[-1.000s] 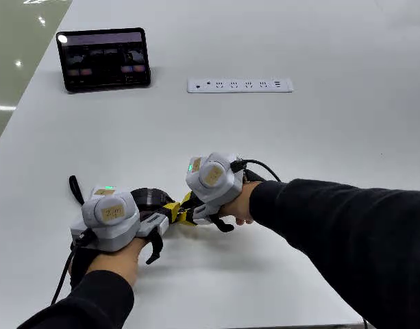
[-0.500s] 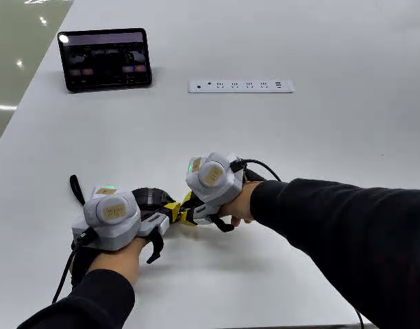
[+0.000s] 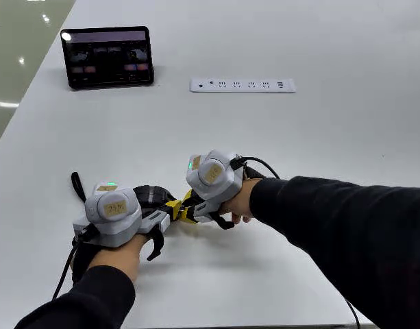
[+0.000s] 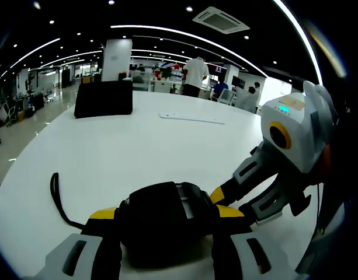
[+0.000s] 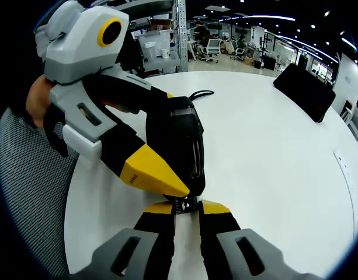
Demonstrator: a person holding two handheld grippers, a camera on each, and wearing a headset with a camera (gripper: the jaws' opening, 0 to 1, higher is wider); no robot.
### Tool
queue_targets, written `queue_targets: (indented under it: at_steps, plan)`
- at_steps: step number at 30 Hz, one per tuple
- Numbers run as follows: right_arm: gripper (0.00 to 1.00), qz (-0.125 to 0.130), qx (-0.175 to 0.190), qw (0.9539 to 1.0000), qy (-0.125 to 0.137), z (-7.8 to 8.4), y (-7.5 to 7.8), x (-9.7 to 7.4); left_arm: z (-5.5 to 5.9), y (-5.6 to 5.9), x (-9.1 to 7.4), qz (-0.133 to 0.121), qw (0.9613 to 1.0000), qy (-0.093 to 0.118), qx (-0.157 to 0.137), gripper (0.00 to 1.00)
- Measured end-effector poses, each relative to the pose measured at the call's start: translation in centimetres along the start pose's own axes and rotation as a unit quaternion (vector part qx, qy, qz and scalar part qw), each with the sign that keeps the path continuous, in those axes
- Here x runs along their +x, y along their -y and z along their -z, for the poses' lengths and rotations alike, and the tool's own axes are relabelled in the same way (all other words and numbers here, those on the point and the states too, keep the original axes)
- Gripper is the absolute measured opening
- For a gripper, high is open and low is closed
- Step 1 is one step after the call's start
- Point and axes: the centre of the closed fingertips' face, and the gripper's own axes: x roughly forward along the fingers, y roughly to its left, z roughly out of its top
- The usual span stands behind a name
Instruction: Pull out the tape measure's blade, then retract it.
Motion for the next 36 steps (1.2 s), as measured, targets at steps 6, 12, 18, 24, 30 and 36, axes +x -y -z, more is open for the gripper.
queue_targets:
  at_steps: [6,12,18,24,30,36]
  plan:
    - [0.11,0.000,0.002,1.0000,0.003,0.0,0.0,0.0,0.0,0.0,0.0,0.000,1.0000,0.000,0.000,0.59]
    - [0.12,0.003,0.001,1.0000,0.003,0.0,0.0,0.0,0.0,0.1,0.0,0.001,1.0000,0.008,0.005,0.60]
    - [0.12,0.010,-0.003,0.9999,-0.002,0.0,-0.2,0.0,-0.1,0.1,-0.2,0.002,1.0000,0.000,0.004,0.61]
    - [0.13,0.017,0.001,0.9998,0.005,0.1,0.0,-0.1,-0.2,0.1,-0.7,0.010,0.9999,-0.009,0.006,0.59]
    - [0.19,0.023,0.019,0.9995,0.009,0.5,-0.1,-0.8,-0.7,-0.9,-1.1,0.018,0.9995,-0.008,-0.025,0.64]
    - [0.24,0.037,0.035,0.9983,0.028,0.4,0.1,-2.2,-1.4,-1.8,-2.2,0.035,0.9986,-0.005,-0.041,0.86]
